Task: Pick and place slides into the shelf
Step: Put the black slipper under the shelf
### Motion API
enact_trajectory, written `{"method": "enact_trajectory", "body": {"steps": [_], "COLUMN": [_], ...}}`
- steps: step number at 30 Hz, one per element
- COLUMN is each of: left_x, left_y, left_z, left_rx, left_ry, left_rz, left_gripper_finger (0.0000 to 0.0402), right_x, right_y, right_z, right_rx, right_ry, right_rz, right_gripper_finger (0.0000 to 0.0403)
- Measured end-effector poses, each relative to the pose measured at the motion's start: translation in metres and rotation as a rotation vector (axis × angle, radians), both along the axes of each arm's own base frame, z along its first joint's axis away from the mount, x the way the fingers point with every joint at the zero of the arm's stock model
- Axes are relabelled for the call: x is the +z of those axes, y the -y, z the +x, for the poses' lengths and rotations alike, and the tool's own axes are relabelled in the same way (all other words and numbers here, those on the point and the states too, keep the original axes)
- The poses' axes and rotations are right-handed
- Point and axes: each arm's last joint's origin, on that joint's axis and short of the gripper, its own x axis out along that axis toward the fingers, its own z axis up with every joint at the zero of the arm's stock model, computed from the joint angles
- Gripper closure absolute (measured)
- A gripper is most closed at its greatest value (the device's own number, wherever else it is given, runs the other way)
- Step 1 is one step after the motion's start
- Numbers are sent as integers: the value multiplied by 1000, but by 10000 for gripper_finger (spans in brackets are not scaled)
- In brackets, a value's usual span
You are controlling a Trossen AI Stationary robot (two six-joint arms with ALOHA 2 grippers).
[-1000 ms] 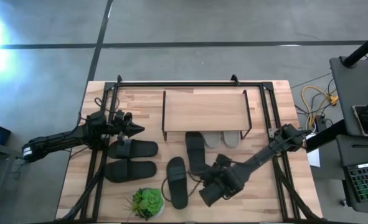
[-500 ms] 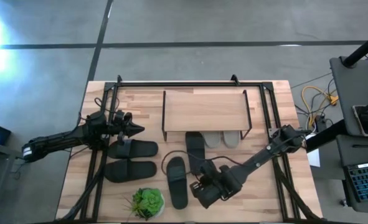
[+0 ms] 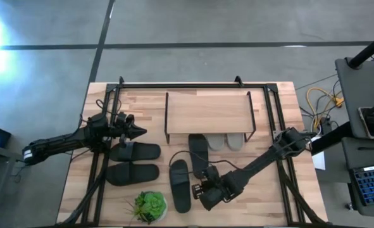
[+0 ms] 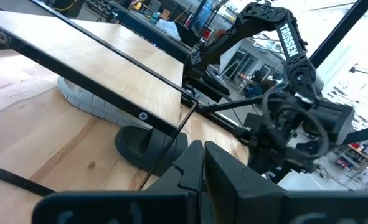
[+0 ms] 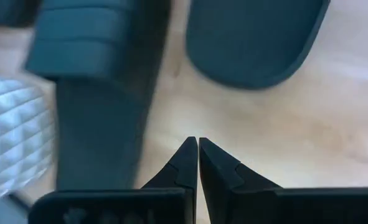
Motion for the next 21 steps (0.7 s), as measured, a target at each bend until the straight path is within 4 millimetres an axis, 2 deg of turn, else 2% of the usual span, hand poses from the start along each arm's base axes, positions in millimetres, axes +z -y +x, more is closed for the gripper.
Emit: {"method": "enact_trajectory", "body": {"steps": [6,12,21], "left_x": [0,0,0], "left_y": [0,0,0], "left_z": [0,0,0], "left_rx": [0,0,0], "left_ry": [1,0,0], "left_rz": [0,0,0], "left_gripper_finger": [400,400,400], "right_x": [-36,-36,-38], "right_y": [4,3,28], "right_z": [10,18,15], "right_rx": [-10,2,-27], "right_ry": [-72,-47,-158], "right_rz": [-36,-65,-197], "right_gripper_finger": [394,394,394]}}
